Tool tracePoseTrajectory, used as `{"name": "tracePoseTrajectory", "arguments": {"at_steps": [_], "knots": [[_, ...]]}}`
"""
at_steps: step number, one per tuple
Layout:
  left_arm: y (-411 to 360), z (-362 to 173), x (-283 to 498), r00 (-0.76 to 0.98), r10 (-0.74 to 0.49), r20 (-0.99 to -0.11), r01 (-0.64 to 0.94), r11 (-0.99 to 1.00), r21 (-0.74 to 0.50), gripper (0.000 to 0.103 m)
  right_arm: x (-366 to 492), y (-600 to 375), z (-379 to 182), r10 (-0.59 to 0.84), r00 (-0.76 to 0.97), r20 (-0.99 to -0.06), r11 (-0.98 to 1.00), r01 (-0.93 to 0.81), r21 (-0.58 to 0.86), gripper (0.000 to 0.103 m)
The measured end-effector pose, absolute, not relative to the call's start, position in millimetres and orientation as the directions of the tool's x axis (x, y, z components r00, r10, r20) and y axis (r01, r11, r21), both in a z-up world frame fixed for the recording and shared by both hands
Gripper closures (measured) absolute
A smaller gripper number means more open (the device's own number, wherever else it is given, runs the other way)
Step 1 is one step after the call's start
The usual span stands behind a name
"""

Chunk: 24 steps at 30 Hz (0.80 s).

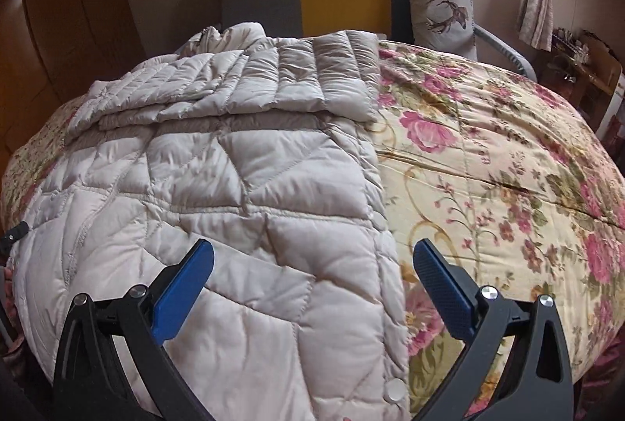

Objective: Fold large clothes

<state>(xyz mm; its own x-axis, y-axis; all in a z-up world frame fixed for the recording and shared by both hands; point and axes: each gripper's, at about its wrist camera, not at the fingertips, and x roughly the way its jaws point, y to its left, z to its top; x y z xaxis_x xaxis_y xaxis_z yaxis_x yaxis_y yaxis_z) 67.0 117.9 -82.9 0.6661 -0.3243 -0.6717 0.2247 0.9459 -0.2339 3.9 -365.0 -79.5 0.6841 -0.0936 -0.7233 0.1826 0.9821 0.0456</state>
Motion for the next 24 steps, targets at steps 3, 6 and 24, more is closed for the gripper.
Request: {"name": "tracePoseTrajectory", "arguments": {"at_steps": [3,6,24], "knots": [[129.1,-82.4,59.2,0.658,-0.354,-0.665,0.243,0.935,-0.257,0.004,-18.3,-378.6,-79.8,-0.093,0.69,-0.718,0.977,0.201,0.066,0.002],[141.5,-85.2,54.6,0.629,-0.385,-0.675,0.258,0.923,-0.287,0.004,-39.6,-396.4,-86.6,-0.033,0.671,-0.741,0.97,0.202,0.139,0.002],[137.7,-119.0,26.6,0.342,-0.658,-0.671,0.374,0.75,-0.545,0.005,-106.9,-401.2,-128.8,0.507,0.669,-0.544,0.72,0.018,0.694,0.008]]}}
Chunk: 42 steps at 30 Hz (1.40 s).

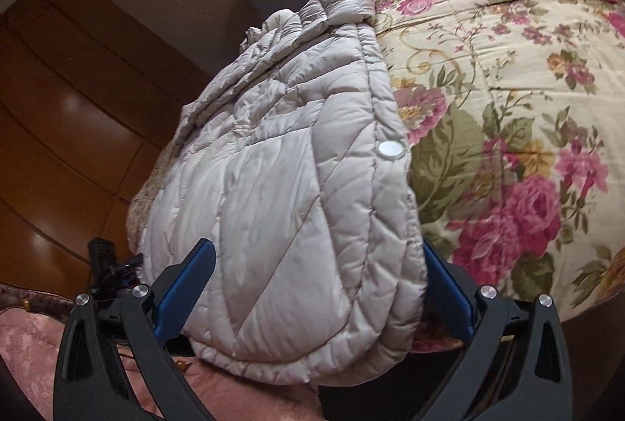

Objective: Fold large clothes

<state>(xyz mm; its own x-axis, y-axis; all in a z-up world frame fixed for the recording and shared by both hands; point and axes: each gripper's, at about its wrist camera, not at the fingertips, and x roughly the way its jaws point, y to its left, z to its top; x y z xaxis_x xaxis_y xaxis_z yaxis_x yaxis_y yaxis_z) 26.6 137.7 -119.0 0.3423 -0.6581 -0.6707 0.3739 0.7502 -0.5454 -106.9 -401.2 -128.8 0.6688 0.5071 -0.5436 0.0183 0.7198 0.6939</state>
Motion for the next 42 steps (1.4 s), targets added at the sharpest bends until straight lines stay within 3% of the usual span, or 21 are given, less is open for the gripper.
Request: {"name": "tracePoseTrajectory", "arguments": {"at_steps": [4,6,8,9,11,13,14,15,18,26,31,42], "knots": [[125.9,-127.4,24.8,0.273,-0.698,-0.662,0.387,0.71,-0.589,0.018,-104.9,-402.9,-136.4,0.548,0.683,-0.483,0.643,0.026,0.766,0.013],[126.4,-129.9,25.3,0.243,-0.726,-0.644,0.367,0.683,-0.631,0.028,-102.4,-406.3,-141.2,0.581,0.68,-0.447,0.583,0.035,0.812,0.034],[123.7,-130.7,23.0,0.217,-0.747,-0.628,0.357,0.66,-0.661,0.038,-98.1,-407.9,-147.7,0.596,0.665,-0.451,0.559,0.06,0.827,0.048],[121.2,-129.1,22.2,0.209,-0.754,-0.622,0.366,0.65,-0.666,0.041,-97.0,-407.9,-149.0,0.604,0.663,-0.443,0.55,0.056,0.833,0.049],[116.5,-123.4,19.6,0.203,-0.772,-0.602,0.388,0.628,-0.675,0.066,-94.0,-406.3,-149.8,0.644,0.644,-0.413,0.516,0.032,0.856,0.049],[113.8,-116.9,17.9,0.205,-0.794,-0.572,0.393,0.602,-0.695,0.076,-90.9,-401.4,-150.9,0.674,0.618,-0.405,0.5,0.023,0.866,0.052],[112.8,-111.4,17.9,0.214,-0.802,-0.558,0.398,0.593,-0.7,0.08,-90.7,-400.5,-150.9,0.686,0.616,-0.388,0.482,0.016,0.876,0.06],[112.0,-104.8,17.0,0.228,-0.81,-0.54,0.409,0.583,-0.702,0.081,-90.5,-400.9,-150.7,0.702,0.62,-0.35,0.442,0.006,0.897,0.069],[113.8,-79.1,11.6,0.288,-0.837,-0.465,0.453,0.547,-0.704,0.084,-90.4,-403.9,-139.6,0.714,0.655,-0.249,0.367,-0.047,0.929,0.073],[131.6,-20.6,1.9,0.396,-0.888,-0.236,0.511,0.426,-0.746,0.089,-88.3,-405.4,-89.9,0.713,0.7,-0.041,0.272,-0.223,0.936,0.076],[141.7,1.8,-5.9,0.41,-0.901,-0.139,0.547,0.365,-0.753,0.089,-95.8,-408.0,-68.1,0.713,0.697,0.074,0.222,-0.324,0.92,0.076],[165.7,30.2,-25.5,0.383,-0.921,0.075,0.615,0.193,-0.764,0.089,-119.2,-407.9,-36.0,0.729,0.646,0.226,0.172,-0.492,0.854,0.076]]}}
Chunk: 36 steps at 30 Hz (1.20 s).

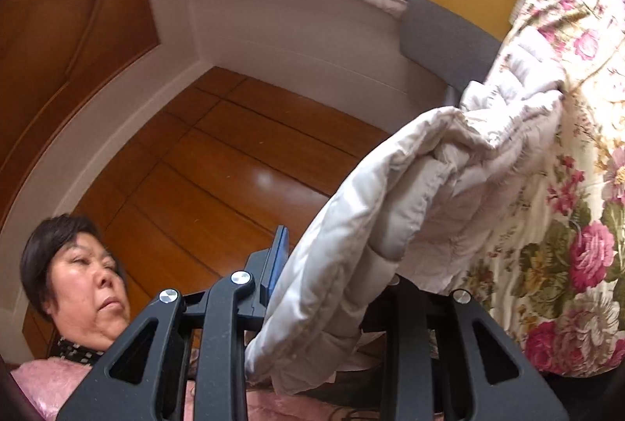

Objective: Fold large clothes

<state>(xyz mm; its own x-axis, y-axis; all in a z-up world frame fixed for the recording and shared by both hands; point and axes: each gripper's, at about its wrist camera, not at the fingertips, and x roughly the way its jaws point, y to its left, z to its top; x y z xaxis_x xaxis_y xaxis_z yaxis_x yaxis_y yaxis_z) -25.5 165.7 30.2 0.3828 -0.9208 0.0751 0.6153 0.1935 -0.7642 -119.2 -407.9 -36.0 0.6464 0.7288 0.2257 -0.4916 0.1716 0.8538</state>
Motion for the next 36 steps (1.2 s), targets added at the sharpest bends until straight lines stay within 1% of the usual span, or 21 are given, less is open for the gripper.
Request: {"name": "tracePoseTrajectory", "arguments": {"at_steps": [4,8,10,12,16,19,20,23,25,29,30,31,33,34,35,36], "knots": [[175.8,37.0,-40.4,0.394,-0.911,0.124,0.595,0.15,-0.789,0.089,-139.7,-405.4,-30.3,0.736,0.632,0.244,0.166,-0.518,0.839,0.076],[179.5,45.9,-48.1,0.361,-0.912,0.195,0.606,0.07,-0.793,0.089,-161.3,-405.5,-25.2,0.755,0.571,0.322,0.096,-0.582,0.808,0.076],[181.3,50.3,-47.1,0.35,-0.912,0.217,0.606,0.044,-0.794,0.089,-164.3,-405.4,-23.6,0.768,0.547,0.333,0.093,-0.611,0.786,0.076],[180.6,51.2,-38.1,0.358,-0.909,0.214,0.595,0.046,-0.803,0.088,-157.8,-406.4,-23.3,0.769,0.545,0.334,0.093,-0.612,0.786,0.076],[170.7,48.2,-4.1,0.418,-0.899,0.129,0.513,0.117,-0.85,0.086,-130.5,-413.4,-32.6,0.746,0.585,0.318,0.093,-0.565,0.819,0.076],[158.5,36.5,35.1,0.427,-0.9,0.085,0.433,0.121,-0.893,0.086,-97.3,-420.7,-41.4,0.722,0.619,0.31,0.083,-0.522,0.849,0.076],[154.0,32.6,47.6,0.431,-0.9,0.065,0.411,0.132,-0.902,0.084,-86.8,-422.2,-43.2,0.715,0.632,0.299,0.085,-0.503,0.86,0.076],[140.1,21.8,77.9,0.461,-0.886,-0.051,0.352,0.235,-0.906,0.084,-56.3,-429.0,-51.6,0.695,0.674,0.251,0.113,-0.447,0.887,0.073],[130.8,12.2,96.4,0.483,-0.868,-0.113,0.328,0.299,-0.896,0.084,-33.7,-435.9,-59.3,0.679,0.702,0.217,0.124,-0.401,0.908,0.073],[117.2,-9.2,132.4,0.516,-0.834,-0.193,0.29,0.382,-0.877,0.081,0.9,-445.3,-76.9,0.642,0.752,0.148,0.146,-0.31,0.939,0.073],[115.2,-15.0,140.3,0.523,-0.826,-0.211,0.273,0.396,-0.877,0.08,8.7,-447.9,-82.9,0.633,0.763,0.133,0.151,-0.289,0.945,0.073],[112.4,-22.9,150.0,0.529,-0.816,-0.235,0.239,0.409,-0.88,0.076,16.3,-450.4,-89.6,0.62,0.777,0.11,0.159,-0.261,0.952,0.073],[105.3,-35.9,169.1,0.537,-0.781,-0.32,0.182,0.477,-0.86,0.072,33.2,-453.8,-96.0,0.592,0.804,0.063,0.172,-0.202,0.964,0.073],[102.7,-39.6,174.3,0.545,-0.758,-0.358,0.168,0.517,-0.839,0.068,38.8,-455.2,-102.1,0.577,0.816,0.028,0.189,-0.167,0.968,0.073],[100.4,-42.3,178.0,0.553,-0.738,-0.386,0.165,0.551,-0.818,0.062,43.8,-456.5,-107.9,0.559,0.829,-0.01,0.206,-0.127,0.97,0.071],[98.7,-44.8,181.3,0.561,-0.723,-0.403,0.164,0.574,-0.802,0.06,47.6,-457.4,-112.9,0.544,0.838,-0.033,0.21,-0.098,0.973,0.067]]}}
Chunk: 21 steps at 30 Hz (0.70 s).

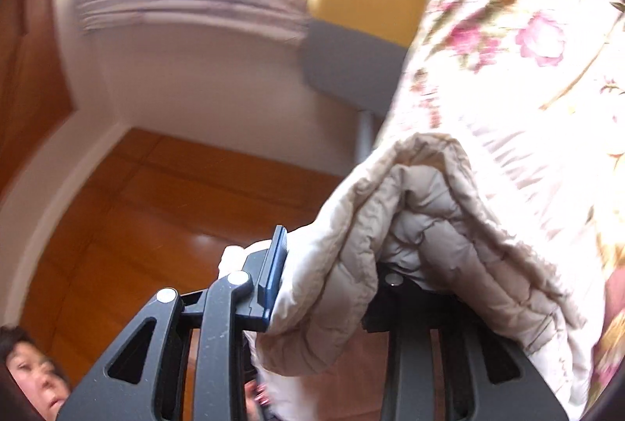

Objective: Fold large clothes

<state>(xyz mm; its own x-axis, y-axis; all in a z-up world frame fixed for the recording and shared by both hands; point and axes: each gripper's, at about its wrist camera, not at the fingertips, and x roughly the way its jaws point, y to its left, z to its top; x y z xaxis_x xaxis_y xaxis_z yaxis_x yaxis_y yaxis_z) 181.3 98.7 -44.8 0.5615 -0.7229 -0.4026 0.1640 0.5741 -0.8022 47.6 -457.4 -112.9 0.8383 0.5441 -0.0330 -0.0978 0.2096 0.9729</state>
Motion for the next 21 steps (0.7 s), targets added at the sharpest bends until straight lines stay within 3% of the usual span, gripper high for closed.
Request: {"name": "tracePoseTrajectory", "arguments": {"at_steps": [1,4,5,9,13,15,21], "knots": [[97.1,-46.0,183.2,0.572,-0.708,-0.414,0.164,0.593,-0.788,0.054,50.5,-459.1,-119.3,0.529,0.848,-0.034,0.201,-0.086,0.976,0.063],[97.9,-40.7,175.9,0.613,-0.7,-0.366,0.225,0.599,-0.768,0.014,50.6,-465.0,-127.7,0.498,0.867,0.008,0.166,-0.104,0.981,0.05],[100.0,-37.1,169.9,0.642,-0.683,-0.347,0.243,0.611,-0.753,0.008,48.6,-465.5,-127.8,0.495,0.869,0.02,0.166,-0.118,0.979,0.046],[104.2,-29.2,153.3,0.706,-0.604,-0.369,0.239,0.694,-0.679,0.006,38.4,-460.3,-114.2,0.472,0.881,-0.028,0.274,-0.116,0.955,0.031],[96.5,-24.2,135.0,0.719,-0.551,-0.424,0.242,0.77,-0.59,0.006,25.3,-446.3,-82.1,0.411,0.9,-0.145,0.458,-0.066,0.886,0.022],[89.2,-21.3,124.8,0.724,-0.545,-0.423,0.268,0.787,-0.555,0.006,16.1,-434.1,-62.3,0.343,0.907,-0.243,0.61,-0.019,0.792,0.014],[46.1,-6.9,117.1,0.667,-0.599,-0.443,0.374,0.784,-0.496,0.006,29.7,-376.6,-27.4,0.165,0.838,-0.52,0.908,0.077,0.413,0.013]]}}
